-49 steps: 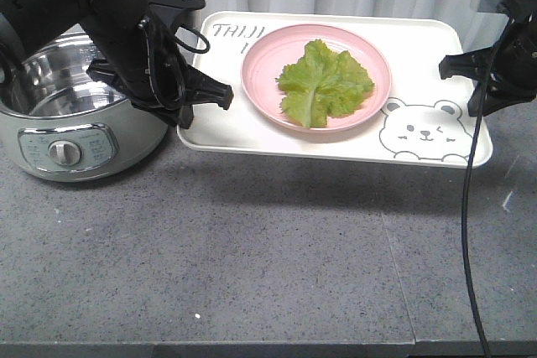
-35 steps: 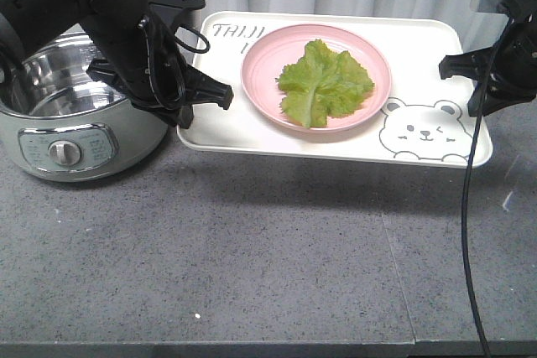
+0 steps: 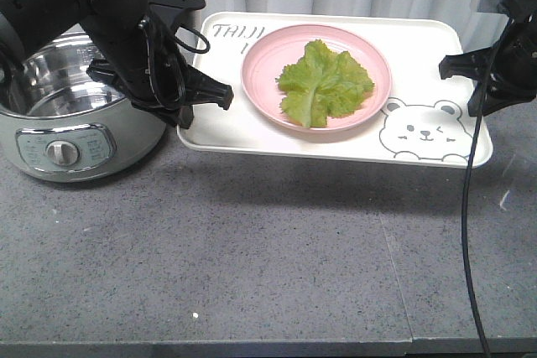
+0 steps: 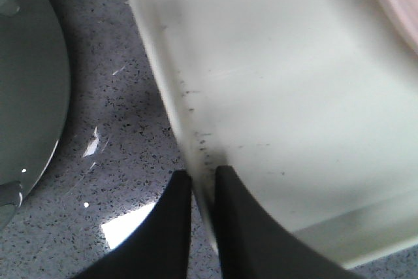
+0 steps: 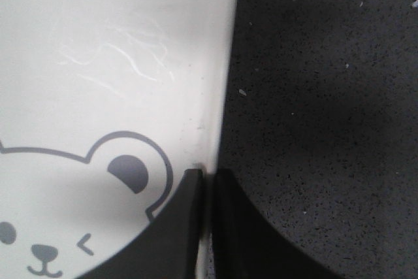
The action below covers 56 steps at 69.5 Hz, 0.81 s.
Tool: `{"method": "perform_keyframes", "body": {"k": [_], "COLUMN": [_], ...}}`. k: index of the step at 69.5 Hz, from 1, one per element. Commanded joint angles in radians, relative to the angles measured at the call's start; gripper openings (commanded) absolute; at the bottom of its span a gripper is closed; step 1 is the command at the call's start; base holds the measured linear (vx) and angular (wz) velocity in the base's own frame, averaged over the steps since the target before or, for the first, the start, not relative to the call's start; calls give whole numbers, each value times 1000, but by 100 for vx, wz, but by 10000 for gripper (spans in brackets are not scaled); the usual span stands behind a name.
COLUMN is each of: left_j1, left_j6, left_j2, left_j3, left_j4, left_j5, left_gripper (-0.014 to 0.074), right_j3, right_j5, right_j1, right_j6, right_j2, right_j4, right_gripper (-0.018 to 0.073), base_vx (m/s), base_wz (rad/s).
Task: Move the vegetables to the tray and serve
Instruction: 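Hold the tray raised with both grippers while the base turns away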
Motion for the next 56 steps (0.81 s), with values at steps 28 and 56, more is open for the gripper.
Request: {"method": "perform_keyframes", "body": {"k": [28, 56], "left_j1": [-22, -22], "left_j6": [24, 24], "left_j2": [-64, -64], "left_j3": [-39, -39], "left_j4": [-79, -79], "left_j5": [-60, -60], "left_gripper": [-6, -6], "right_j3": [-30, -30], "right_j5": [25, 25], "right_j1": [15, 15], "right_j6": [-26, -26], "right_j2": [-58, -58], "right_j4": [92, 92], "right_gripper": [-6, -6], "base_vx": [-1, 0], "base_wz": [-5, -12]}}
